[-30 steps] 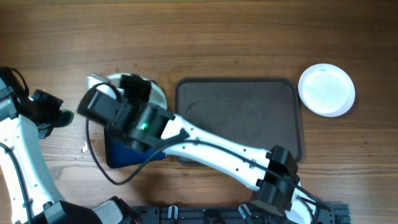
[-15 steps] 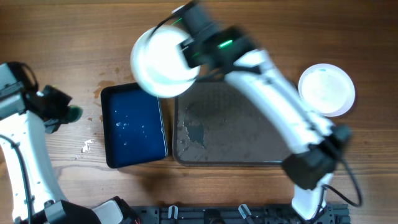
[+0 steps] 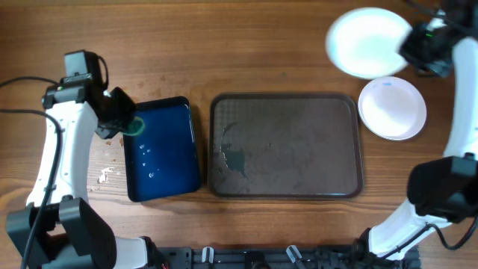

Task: Clean dirty plates on tray and stack at the side
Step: 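Carry the plate right and stack it on the cleaned plates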

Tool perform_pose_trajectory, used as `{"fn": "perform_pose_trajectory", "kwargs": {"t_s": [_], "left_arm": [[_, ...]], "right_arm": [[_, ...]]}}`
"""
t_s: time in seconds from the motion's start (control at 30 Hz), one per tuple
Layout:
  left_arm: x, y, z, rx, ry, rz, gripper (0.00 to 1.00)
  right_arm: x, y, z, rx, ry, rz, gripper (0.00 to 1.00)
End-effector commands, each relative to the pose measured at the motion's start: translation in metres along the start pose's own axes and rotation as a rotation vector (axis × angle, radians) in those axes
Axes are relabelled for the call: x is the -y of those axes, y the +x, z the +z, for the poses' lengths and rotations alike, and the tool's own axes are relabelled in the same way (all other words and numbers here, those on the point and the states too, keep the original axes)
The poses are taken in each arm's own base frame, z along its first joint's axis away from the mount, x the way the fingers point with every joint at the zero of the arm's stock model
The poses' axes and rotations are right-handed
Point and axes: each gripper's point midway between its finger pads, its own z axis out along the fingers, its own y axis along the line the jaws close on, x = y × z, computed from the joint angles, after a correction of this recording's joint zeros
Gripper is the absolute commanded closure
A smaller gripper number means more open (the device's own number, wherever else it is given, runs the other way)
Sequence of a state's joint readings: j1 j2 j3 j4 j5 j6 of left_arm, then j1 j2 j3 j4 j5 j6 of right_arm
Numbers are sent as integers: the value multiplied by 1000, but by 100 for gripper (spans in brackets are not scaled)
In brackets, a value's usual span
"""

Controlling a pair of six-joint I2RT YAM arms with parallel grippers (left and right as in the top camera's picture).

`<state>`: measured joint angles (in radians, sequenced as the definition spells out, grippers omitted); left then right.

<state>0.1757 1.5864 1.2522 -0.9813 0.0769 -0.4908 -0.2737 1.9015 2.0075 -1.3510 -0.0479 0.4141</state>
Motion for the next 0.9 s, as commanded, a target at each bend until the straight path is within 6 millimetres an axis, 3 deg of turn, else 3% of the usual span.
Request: {"fn": "perform_pose_trajectory", "kwargs": {"t_s": [0.0, 0.1, 0.3, 0.5, 0.6, 0.63, 0.7, 0.87], "left_arm": [[8, 0, 1, -2, 14, 30, 96], [8, 0, 1, -2, 13, 29, 96], [8, 1, 1, -6, 11, 29, 96], [7, 2, 1, -8, 10, 29, 96], [7, 2, 1, -8, 10, 29, 96], [7, 2, 1, -8, 10, 29, 96], [7, 2, 1, -8, 10, 29, 96], [7, 2, 1, -8, 10, 29, 96]], "right_arm": [[71, 11, 31, -82, 117, 174, 96], [113, 31, 64, -157, 154, 279, 95], [152, 62, 108, -221, 168, 371, 96], [152, 65, 124, -205, 145, 367, 96], [145, 61, 126, -197, 102, 347, 66], [142, 60, 126, -195, 86, 343, 64], [135, 57, 128, -186, 55, 315, 64], [116, 52, 131, -161, 34, 264, 78]]}}
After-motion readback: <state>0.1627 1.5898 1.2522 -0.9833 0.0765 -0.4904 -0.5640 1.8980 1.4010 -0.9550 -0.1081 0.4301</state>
